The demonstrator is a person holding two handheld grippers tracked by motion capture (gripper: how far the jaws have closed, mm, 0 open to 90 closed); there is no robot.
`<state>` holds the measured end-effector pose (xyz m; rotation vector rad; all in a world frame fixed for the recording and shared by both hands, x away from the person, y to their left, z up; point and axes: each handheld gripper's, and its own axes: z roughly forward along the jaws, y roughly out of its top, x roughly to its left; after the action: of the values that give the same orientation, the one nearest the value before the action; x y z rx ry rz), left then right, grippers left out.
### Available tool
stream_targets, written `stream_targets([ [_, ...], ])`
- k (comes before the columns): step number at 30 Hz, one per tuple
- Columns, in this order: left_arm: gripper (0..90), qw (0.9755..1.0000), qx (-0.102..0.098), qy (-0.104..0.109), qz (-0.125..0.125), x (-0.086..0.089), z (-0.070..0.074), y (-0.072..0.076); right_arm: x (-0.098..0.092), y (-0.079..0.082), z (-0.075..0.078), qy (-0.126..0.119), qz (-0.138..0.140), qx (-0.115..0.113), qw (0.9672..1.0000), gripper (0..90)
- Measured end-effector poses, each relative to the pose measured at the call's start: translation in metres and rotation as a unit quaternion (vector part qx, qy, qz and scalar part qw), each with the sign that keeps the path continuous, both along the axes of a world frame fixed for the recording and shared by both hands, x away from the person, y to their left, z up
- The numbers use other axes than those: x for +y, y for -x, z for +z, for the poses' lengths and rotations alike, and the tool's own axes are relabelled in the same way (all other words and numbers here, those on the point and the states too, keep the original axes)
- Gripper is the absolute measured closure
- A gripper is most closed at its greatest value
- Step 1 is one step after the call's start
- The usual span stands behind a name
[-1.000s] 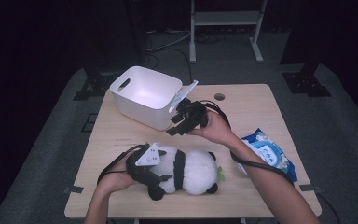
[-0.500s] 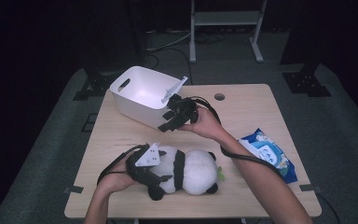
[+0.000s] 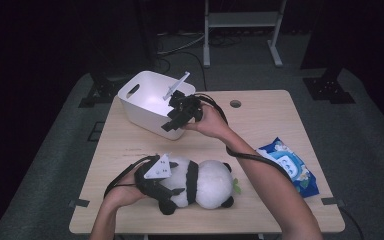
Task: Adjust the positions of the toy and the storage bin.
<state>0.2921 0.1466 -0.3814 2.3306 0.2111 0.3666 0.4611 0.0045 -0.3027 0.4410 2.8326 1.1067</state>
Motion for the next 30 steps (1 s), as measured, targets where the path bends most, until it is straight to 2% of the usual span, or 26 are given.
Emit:
stream_targets([
  [13,22.2,1.0,0.005,0.007,0.003,0.0,-0.001,0.0,0.014,-0.014,0.0,0.018,-0.011,-0.019,0.9996,39.7],
  [19,22.2,1.0,0.004,0.003,0.0,0.001,-0.001,-0.001,0.018,-0.018,-0.002,0.024,-0.012,-0.017,0.9995,40.8],
  [30,22.2,0.9999,0.008,0.01,0.001,0.001,-0.002,-0.001,0.022,-0.026,-0.014,0.042,-0.027,-0.016,0.9987,47.8],
])
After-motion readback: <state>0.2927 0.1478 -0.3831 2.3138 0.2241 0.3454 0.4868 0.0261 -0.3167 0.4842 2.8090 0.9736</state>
